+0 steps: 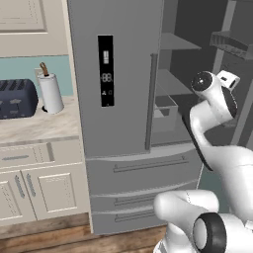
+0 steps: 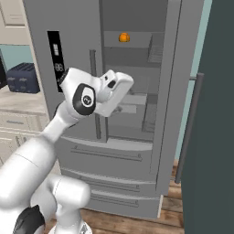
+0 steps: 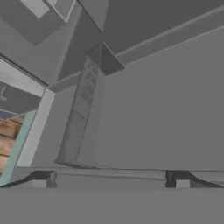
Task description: Retrieve the orange and peach from the fridge and place them into the bowl on the dining table.
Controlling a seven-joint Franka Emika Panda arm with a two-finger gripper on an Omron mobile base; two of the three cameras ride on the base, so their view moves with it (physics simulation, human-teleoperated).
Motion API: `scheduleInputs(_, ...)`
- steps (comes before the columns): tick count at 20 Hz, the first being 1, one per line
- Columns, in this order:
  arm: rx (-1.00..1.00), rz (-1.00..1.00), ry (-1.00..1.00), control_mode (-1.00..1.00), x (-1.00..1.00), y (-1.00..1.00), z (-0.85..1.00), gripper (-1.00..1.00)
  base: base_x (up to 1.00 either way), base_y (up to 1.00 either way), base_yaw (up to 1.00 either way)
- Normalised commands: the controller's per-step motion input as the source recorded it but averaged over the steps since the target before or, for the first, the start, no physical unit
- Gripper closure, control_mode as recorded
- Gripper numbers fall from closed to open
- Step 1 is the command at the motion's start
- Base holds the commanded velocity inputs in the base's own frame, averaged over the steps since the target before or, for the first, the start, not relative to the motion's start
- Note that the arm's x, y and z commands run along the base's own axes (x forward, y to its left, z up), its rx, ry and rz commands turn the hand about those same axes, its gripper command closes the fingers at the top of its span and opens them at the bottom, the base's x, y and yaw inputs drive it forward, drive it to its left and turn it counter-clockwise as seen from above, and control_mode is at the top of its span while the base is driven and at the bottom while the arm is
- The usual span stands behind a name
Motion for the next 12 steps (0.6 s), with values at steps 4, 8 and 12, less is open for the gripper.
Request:
scheduleInputs(4, 0.49, -0.12, -0.27, -1.00, -0.15, 1.00, 0.00, -1.00, 0.00, 0.00, 0.00)
scheduleInputs(8, 0.55, -0.10, -0.18, -1.00, -0.18, 0.99, 0.00, -1.00, 0.00, 0.00, 0.00)
scheduleInputs(12, 0.54, -0.04, -0.13, -1.00, -0.26, 0.79, 0.01, -1.00, 0.00, 0.00, 0.00)
